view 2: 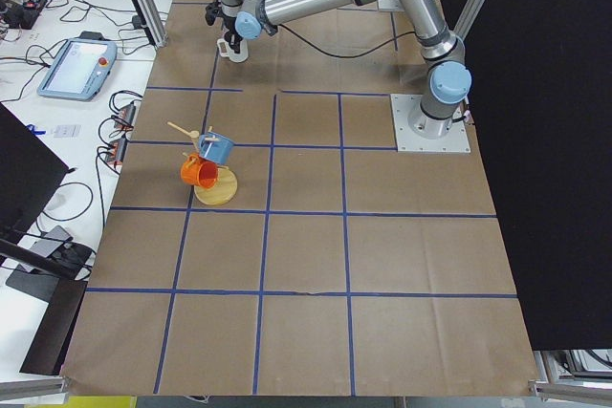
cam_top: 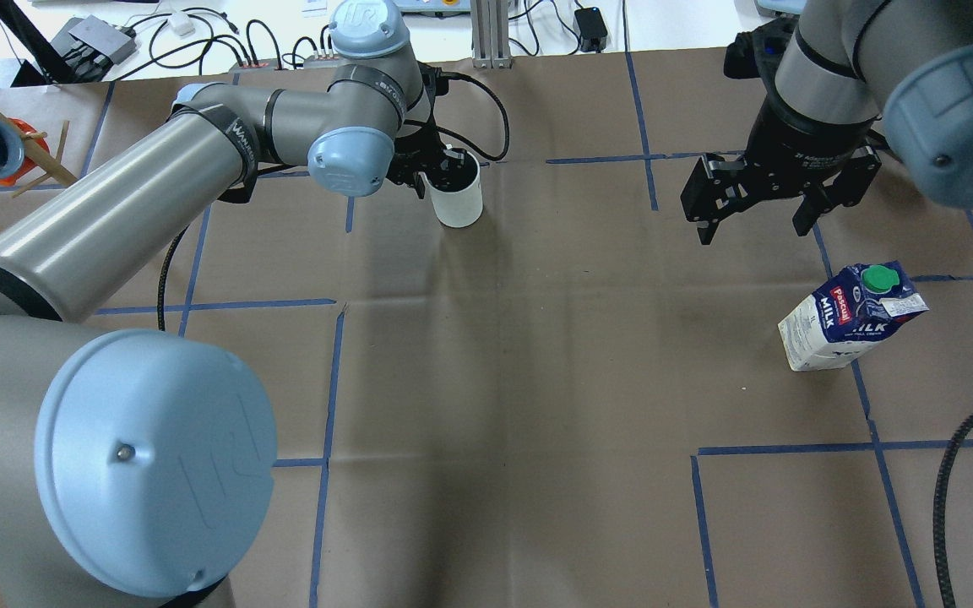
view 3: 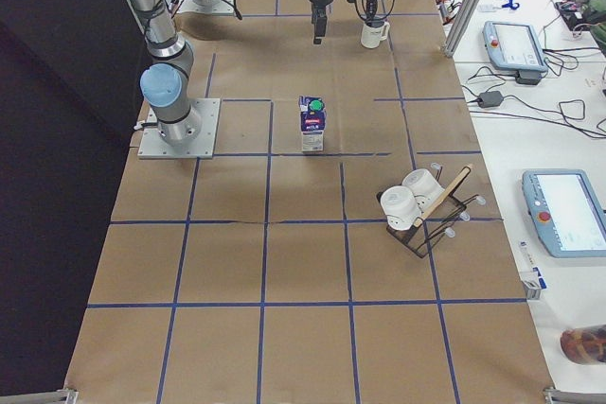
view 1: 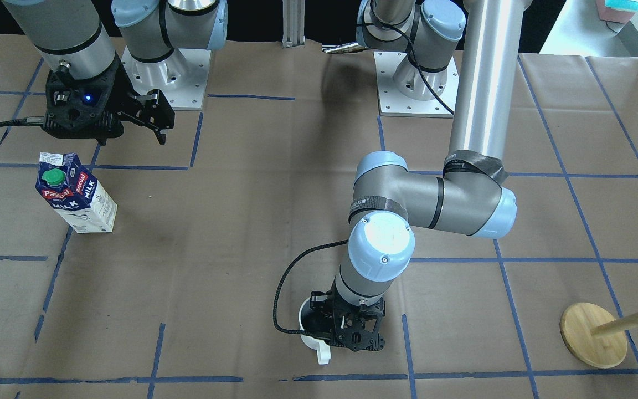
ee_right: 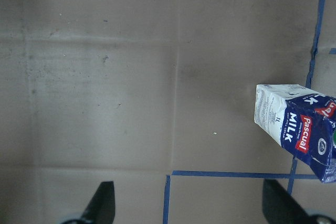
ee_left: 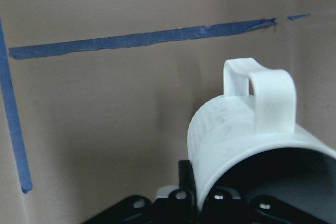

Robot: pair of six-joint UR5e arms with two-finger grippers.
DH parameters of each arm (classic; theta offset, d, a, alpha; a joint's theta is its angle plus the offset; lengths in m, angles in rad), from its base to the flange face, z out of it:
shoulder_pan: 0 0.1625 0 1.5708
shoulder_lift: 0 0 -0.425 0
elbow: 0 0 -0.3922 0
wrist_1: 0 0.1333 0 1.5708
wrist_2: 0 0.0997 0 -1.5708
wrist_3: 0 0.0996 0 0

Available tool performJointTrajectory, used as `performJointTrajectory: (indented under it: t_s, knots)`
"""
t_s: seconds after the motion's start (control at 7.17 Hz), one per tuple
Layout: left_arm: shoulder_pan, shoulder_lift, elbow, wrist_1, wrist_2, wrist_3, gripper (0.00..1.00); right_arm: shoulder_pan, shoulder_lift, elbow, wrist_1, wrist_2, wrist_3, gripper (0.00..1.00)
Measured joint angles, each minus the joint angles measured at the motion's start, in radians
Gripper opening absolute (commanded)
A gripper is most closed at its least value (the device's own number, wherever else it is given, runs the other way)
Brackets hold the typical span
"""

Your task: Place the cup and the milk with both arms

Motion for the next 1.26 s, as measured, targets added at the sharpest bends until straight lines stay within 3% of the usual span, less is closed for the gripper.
performJointTrajectory:
  t_s: [0.42, 0.98, 1.26]
  knots:
    - [-0.001, 0.062, 0.005, -0.066, 0.003, -0.003, 0.99, -0.052, 0.000, 0.002, -0.012, -0.006, -0.088, 1.00]
    - [0.009, 0.402, -0.023, -0.440, 0.013, 0.027, 1.00, -0.319, -0.010, 0.004, -0.008, -0.002, -0.403, 1.00]
    - [0.035, 0.569, -0.102, -0.527, 0.014, 0.117, 1.00, -0.397, -0.014, 0.029, -0.008, 0.003, -0.489, 1.00]
